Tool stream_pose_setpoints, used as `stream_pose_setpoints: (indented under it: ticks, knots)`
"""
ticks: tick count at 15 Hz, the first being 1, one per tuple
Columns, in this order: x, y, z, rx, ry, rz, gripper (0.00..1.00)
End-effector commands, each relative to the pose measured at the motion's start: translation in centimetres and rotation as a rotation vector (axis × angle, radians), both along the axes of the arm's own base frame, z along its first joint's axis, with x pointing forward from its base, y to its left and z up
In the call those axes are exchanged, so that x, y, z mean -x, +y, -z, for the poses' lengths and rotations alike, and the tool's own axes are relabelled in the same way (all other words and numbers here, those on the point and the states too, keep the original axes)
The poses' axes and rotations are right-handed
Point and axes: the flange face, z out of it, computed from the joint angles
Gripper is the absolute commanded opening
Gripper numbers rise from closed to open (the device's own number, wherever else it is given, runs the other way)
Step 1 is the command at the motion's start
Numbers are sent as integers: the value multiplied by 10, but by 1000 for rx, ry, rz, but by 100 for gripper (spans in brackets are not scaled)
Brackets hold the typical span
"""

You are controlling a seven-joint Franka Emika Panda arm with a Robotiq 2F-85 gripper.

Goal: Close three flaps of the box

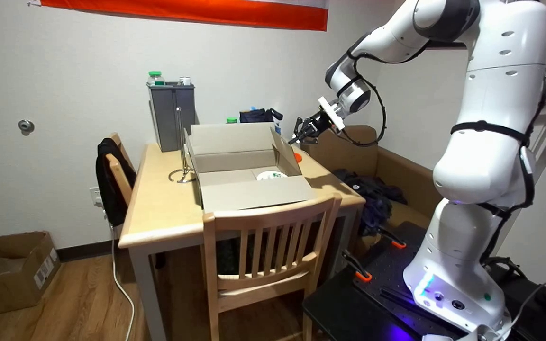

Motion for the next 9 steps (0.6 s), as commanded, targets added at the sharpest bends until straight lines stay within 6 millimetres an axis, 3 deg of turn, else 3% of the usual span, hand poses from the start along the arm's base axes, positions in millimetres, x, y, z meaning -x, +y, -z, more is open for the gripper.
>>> stream_pose_setpoints:
  ticks: [1,4,9]
  knots:
    - [-22,13,4,50,26,-26,0]
    - [-38,33,3,120,34,-70,0]
    - [-66,63,-18,325,38,-108,0]
